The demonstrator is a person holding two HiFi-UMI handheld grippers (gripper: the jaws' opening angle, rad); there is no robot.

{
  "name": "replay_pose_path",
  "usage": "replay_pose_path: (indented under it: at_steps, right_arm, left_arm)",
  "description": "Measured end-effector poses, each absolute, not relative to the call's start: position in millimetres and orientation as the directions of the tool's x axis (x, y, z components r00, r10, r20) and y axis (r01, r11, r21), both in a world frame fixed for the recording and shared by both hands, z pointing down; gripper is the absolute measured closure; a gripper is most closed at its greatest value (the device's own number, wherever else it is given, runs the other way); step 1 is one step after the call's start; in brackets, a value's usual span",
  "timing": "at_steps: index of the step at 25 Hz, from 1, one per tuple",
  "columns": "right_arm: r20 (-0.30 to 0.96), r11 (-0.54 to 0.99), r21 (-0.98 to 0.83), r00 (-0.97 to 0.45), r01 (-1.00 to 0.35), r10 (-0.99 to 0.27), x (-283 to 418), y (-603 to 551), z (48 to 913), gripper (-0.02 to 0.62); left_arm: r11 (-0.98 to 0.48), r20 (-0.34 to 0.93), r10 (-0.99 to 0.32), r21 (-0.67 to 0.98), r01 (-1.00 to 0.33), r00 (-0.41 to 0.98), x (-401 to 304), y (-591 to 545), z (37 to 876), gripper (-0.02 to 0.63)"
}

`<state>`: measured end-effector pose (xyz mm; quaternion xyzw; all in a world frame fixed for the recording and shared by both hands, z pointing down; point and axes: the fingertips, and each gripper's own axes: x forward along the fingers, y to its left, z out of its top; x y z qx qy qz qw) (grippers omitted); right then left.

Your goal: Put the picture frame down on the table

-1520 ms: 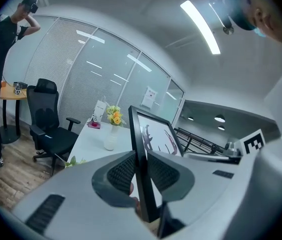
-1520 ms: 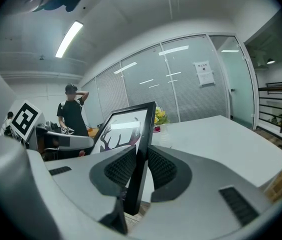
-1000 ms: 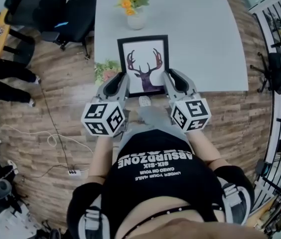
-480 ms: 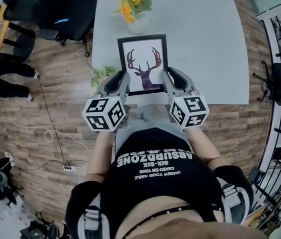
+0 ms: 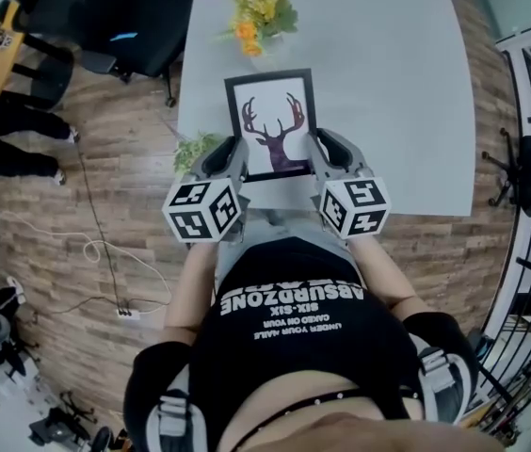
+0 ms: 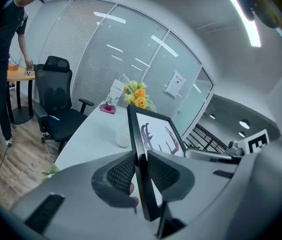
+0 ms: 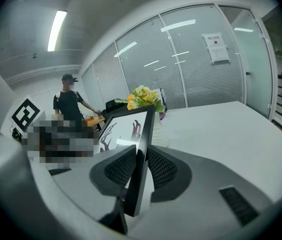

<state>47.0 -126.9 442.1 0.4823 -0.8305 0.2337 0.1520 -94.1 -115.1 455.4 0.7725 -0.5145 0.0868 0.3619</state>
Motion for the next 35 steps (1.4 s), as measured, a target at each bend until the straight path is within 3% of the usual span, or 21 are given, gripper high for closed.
replay_pose_path:
  at_steps: [35]
  right_arm:
    - [0.61,0.422,-0.282,-0.5,-0.862,-0.614,45.2,-177.7,516.3,0.508]
  left_arm:
    - [-0.075,0.66,-0.616,0.496,-0.865,0.431,-93.9,-158.7,530.9,0.522]
